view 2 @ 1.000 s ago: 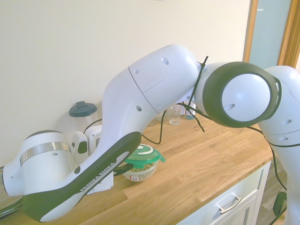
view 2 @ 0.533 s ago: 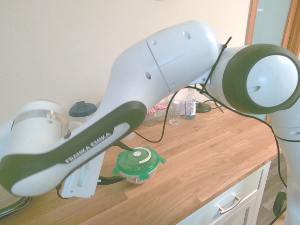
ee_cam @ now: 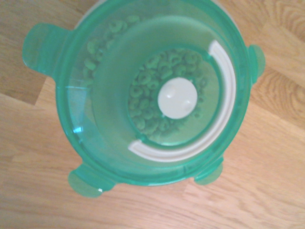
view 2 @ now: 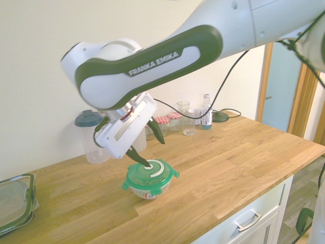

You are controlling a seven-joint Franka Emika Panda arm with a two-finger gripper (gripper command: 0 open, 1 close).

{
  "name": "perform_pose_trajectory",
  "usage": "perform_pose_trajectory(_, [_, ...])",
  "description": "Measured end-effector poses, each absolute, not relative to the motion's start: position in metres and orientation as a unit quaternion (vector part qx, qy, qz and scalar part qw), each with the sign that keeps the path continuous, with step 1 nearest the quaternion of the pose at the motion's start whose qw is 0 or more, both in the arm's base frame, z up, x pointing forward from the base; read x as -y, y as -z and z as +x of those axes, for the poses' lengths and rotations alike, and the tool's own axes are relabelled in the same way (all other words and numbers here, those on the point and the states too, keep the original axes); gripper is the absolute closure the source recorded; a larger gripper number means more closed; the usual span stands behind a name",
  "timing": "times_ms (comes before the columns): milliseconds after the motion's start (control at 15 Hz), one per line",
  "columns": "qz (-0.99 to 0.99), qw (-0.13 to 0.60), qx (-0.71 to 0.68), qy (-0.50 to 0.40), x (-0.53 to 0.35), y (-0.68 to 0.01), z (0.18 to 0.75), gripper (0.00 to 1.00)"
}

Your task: Cover the lid of food container

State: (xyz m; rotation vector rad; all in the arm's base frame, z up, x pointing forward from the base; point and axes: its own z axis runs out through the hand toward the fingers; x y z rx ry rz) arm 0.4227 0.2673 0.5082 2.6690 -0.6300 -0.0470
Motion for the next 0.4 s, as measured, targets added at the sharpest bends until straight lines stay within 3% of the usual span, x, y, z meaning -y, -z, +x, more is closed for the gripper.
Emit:
perform_pose_trajectory(200, [0.96, 0.107, 0.254, 0.053, -0.197, -0.518, 0.41, 0.0])
perform_pose_trajectory(400, [0.948, 0.056, 0.313, 0.032, -0.119, -0.519, 0.39, 0.0])
